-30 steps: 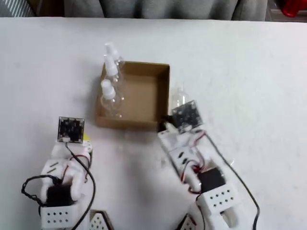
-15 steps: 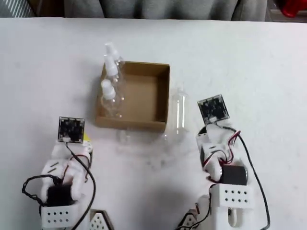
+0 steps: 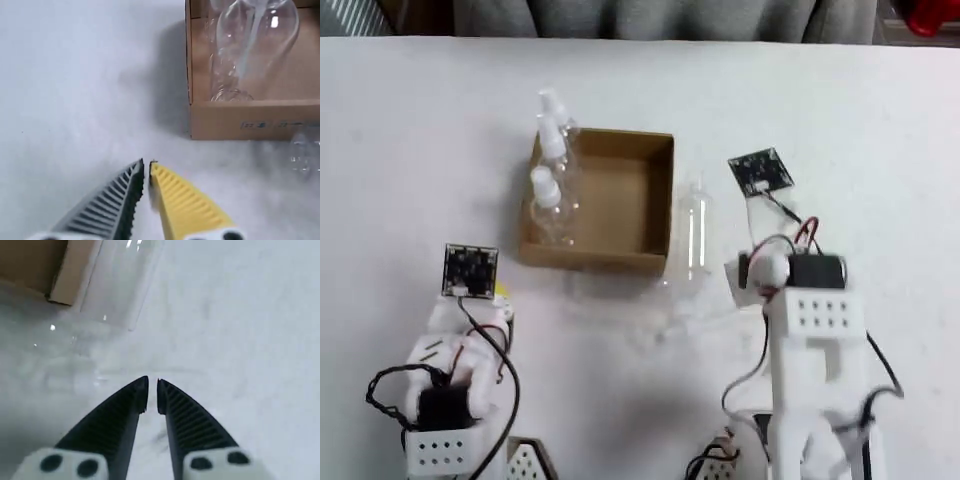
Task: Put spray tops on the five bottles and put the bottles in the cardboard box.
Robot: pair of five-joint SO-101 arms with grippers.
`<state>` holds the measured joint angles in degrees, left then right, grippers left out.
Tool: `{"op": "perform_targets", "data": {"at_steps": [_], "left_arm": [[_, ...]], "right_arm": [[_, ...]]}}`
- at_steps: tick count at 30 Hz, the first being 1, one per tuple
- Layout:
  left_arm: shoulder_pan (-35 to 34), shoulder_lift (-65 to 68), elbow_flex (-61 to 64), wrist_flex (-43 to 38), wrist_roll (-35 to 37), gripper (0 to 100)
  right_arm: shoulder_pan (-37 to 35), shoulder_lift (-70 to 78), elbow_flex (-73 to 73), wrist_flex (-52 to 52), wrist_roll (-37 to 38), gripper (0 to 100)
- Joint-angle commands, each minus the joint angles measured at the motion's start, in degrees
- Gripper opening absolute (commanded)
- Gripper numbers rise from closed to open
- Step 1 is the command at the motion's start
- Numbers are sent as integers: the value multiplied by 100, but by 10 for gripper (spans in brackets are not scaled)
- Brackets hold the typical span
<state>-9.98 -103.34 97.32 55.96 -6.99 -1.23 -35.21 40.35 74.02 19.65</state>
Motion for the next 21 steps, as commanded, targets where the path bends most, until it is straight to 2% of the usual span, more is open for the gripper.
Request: {"op": "perform_targets", "data": {"at_steps": [1, 5, 10, 12, 15, 18, 21], "left_arm": [[-22, -110, -18, 18, -53, 24], [-22, -110, -18, 9, -53, 24], [-22, -110, -18, 9, -62, 24], [-22, -110, -18, 9, -62, 24], [-22, -110, -18, 9, -62, 24], [-22, -110, -18, 9, -62, 24], [-22, -110, -18, 9, -62, 24]], "right_arm": [[-286, 347, -536, 259, -18, 15], [-435, 453, -484, 426, -18, 15], [-716, 391, -580, 1516, 79, 15], [-1007, 400, -554, 1956, 686, 23], [-1305, 391, -484, 2343, 1802, 92], [-1314, 400, -229, 1982, 2453, 170], [-1367, 418, 237, 1314, 2822, 194]]}}
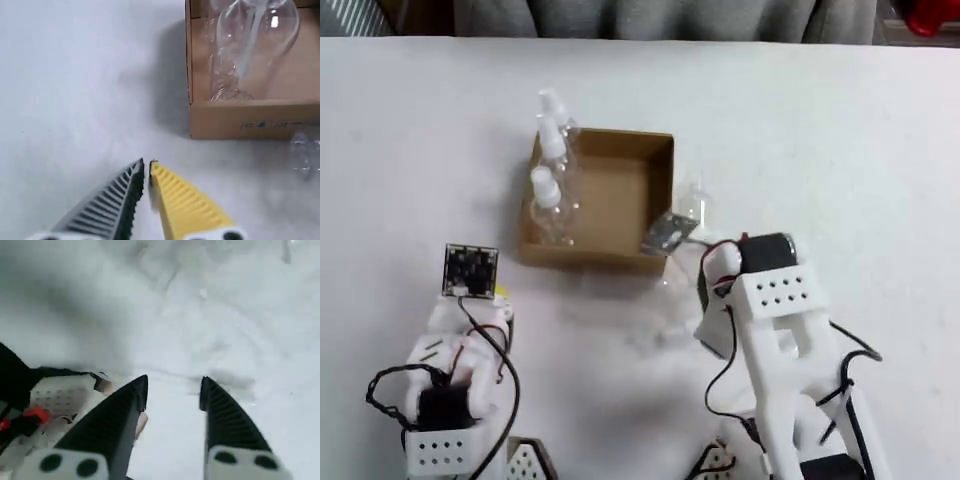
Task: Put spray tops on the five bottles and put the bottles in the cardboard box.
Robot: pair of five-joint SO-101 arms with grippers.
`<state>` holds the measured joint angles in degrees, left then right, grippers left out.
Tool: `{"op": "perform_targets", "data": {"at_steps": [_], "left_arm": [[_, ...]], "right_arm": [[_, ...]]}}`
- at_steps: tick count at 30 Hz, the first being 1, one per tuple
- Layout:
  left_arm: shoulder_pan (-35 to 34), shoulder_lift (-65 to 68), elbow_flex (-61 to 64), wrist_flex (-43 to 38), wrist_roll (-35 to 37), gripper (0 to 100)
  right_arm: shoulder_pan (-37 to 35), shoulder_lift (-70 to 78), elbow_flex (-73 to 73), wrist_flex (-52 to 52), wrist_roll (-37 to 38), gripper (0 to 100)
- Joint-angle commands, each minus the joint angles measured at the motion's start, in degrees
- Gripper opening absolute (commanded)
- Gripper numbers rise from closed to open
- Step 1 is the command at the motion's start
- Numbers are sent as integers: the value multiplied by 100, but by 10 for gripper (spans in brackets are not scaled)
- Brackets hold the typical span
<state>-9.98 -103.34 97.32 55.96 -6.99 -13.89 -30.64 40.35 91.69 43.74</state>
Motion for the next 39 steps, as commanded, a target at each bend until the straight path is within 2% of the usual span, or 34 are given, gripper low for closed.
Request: {"op": "perform_targets", "data": {"at_steps": [1, 8, 17, 24, 26, 30, 32, 39], "left_arm": [[-22, -110, -18, 9, -62, 24], [-22, -110, -18, 9, -62, 24], [-22, -110, -18, 0, -62, 24], [-22, -110, -18, -9, -62, 24], [-22, -110, -18, -9, -62, 24], [-22, -110, -18, -9, -62, 24], [-22, -110, -18, -9, -62, 24], [-48, -110, -18, 0, -62, 24]], "right_arm": [[-180, -31, 413, -708, 589, 195], [-690, -48, 1398, -1956, 2233, 197], [-716, -13, 1899, -3029, 2778, 198], [-725, -4, 2215, -3547, 2796, 189], [-725, -4, 2215, -3547, 2796, 149], [-725, -66, 2163, -3538, 2760, 8], [-716, -66, 2075, -3415, 2664, 26], [-725, -66, 818, -2193, 835, 16]]}}
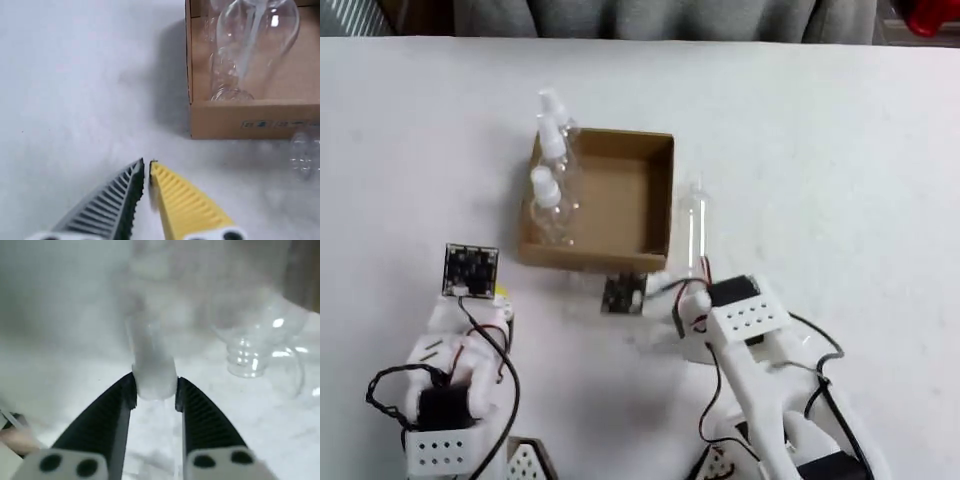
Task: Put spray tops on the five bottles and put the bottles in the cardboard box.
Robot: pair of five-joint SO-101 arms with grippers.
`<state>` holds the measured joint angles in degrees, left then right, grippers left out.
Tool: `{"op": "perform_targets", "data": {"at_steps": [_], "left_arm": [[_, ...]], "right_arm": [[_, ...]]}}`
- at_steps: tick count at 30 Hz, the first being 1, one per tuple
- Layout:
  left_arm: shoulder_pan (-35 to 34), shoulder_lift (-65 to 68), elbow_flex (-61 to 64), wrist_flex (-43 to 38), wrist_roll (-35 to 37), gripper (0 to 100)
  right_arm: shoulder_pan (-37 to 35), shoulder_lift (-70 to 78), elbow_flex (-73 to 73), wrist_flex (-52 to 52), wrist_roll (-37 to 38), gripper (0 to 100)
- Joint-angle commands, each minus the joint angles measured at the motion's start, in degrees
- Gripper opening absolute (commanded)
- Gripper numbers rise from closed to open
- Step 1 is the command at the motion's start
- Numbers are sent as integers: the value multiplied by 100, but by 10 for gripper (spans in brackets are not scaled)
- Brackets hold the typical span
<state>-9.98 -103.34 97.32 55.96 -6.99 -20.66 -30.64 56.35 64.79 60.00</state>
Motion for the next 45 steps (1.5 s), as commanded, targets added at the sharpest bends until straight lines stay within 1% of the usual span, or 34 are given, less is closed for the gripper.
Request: {"op": "perform_targets", "data": {"at_steps": [1, 4, 6, 9, 12, 16, 19, 23, 26, 28, 30, 32, 37, 39, 42, 45], "left_arm": [[-48, -110, -18, 0, -62, 24], [-48, -110, -18, -18, -62, 24], [-48, -110, -18, -18, -62, 24], [-48, -110, -18, -9, -62, 23], [-57, -110, -18, -9, -62, 23], [-57, -110, -18, -9, -62, 23], [-57, -110, -18, -9, -62, 23], [-57, -110, -18, -9, -62, 23], [-57, -110, -18, -18, -62, 23], [-57, -110, -18, -18, -62, 23], [-57, -110, -18, -26, -62, 23], [-57, -110, -18, -26, -62, 23], [-57, -110, -18, -35, -62, 23], [-57, -110, -18, -35, -62, 23], [-57, -110, -18, -35, -62, 23], [-57, -110, -18, -35, -62, 23]], "right_arm": [[-57, -66, -1011, 655, -1169, 16], [-365, -57, -1600, 1033, -2409, 16], [-804, -13, -1714, 1068, -3095, 16], [-1569, -13, -1697, 840, -3886, 16], [-2097, -4, -1697, 286, -4519, 16], [-2290, 13, -1626, -787, -5424, 17], [-2466, 207, -1407, -1727, -5934, 17], [-2818, 848, -1204, -2791, -6286, 16], [-3073, 1464, -1248, -3345, -6532, 18], [-3134, 1807, -1319, -3705, -6576, 18], [-3143, 2053, -1424, -3855, -6585, 19], [-3143, 2211, -1547, -3837, -6585, 43], [-3143, 2079, -1609, -3459, -6567, 221], [-3152, 1851, -1609, -3204, -6541, 264], [-3116, 1341, -1609, -2738, -6532, 252], [-2949, 716, -1609, -2237, -6532, 183]]}}
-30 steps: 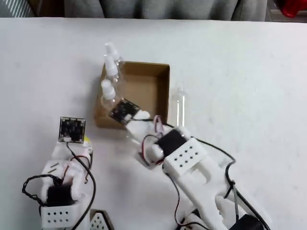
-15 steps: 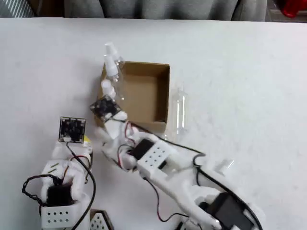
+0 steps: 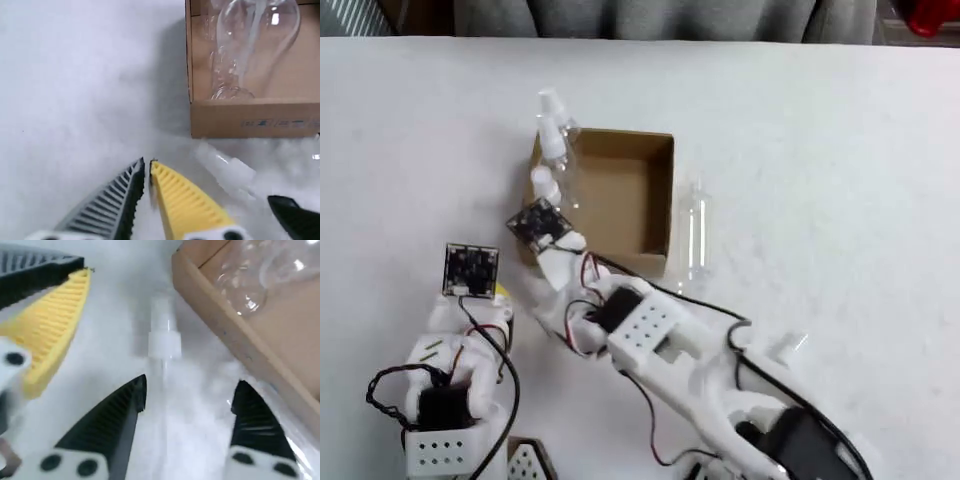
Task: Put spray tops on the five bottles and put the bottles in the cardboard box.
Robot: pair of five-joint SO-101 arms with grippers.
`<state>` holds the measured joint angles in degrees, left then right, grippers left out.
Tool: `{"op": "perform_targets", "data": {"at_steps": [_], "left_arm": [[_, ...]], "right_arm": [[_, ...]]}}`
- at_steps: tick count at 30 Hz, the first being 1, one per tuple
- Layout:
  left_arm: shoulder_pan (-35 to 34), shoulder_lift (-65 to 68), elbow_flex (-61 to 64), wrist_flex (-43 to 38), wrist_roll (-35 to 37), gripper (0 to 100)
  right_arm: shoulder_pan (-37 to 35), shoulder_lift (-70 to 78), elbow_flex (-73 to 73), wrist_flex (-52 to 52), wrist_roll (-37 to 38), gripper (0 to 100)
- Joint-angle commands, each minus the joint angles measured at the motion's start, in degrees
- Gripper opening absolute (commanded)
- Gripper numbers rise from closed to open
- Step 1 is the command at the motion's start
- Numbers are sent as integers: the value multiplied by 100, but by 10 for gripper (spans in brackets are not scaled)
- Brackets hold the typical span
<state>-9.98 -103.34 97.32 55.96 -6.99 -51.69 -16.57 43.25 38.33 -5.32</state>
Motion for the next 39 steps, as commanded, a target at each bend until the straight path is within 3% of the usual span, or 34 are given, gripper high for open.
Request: {"op": "perform_targets", "data": {"at_steps": [1, 6, 16, 20, 26, 32, 39], "left_arm": [[-57, -110, -18, -35, -62, 23], [-57, -110, -18, -35, -62, 23], [-57, -110, -18, -18, -62, 23], [-57, -110, -18, -18, -62, 23], [-57, -110, -18, 0, -62, 23], [-57, -110, -18, 9, -62, 23], [-57, -110, -18, 9, -62, 23]], "right_arm": [[268, -901, -299, 567, 0, 152], [1218, -1895, -273, 1385, 9, 13], [3934, -2897, -255, 3538, 1152, 35], [4646, -2914, -62, 4004, 1688, 36], [5525, -2905, 545, 4013, 2400, 46], [6501, -2905, 1037, 4031, 3138, 159], [7020, -2905, 1380, 3644, 3218, 170]]}}
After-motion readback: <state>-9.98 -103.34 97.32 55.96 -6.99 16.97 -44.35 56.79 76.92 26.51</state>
